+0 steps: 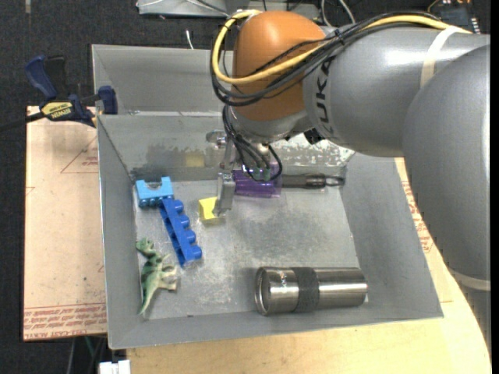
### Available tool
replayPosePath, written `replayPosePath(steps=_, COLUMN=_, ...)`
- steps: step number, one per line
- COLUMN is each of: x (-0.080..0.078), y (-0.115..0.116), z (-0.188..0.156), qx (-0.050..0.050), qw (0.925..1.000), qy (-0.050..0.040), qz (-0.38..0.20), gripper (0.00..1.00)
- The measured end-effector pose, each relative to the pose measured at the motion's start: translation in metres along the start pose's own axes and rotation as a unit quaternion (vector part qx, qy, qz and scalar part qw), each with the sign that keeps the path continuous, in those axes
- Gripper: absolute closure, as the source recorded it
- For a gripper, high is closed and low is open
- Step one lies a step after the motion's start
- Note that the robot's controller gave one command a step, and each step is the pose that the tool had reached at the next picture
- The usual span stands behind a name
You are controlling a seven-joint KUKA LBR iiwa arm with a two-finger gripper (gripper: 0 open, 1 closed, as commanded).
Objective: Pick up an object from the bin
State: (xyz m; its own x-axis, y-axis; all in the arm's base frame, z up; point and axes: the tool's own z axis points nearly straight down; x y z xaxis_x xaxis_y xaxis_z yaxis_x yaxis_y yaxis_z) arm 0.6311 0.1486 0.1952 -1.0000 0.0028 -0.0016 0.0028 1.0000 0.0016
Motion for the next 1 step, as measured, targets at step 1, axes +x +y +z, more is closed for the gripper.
replayPosePath(steps=1, x=0.0, y=0.0, z=0.0, qx=0.0, qw=1.0, qy=0.0, qz=0.0, gripper=0.0)
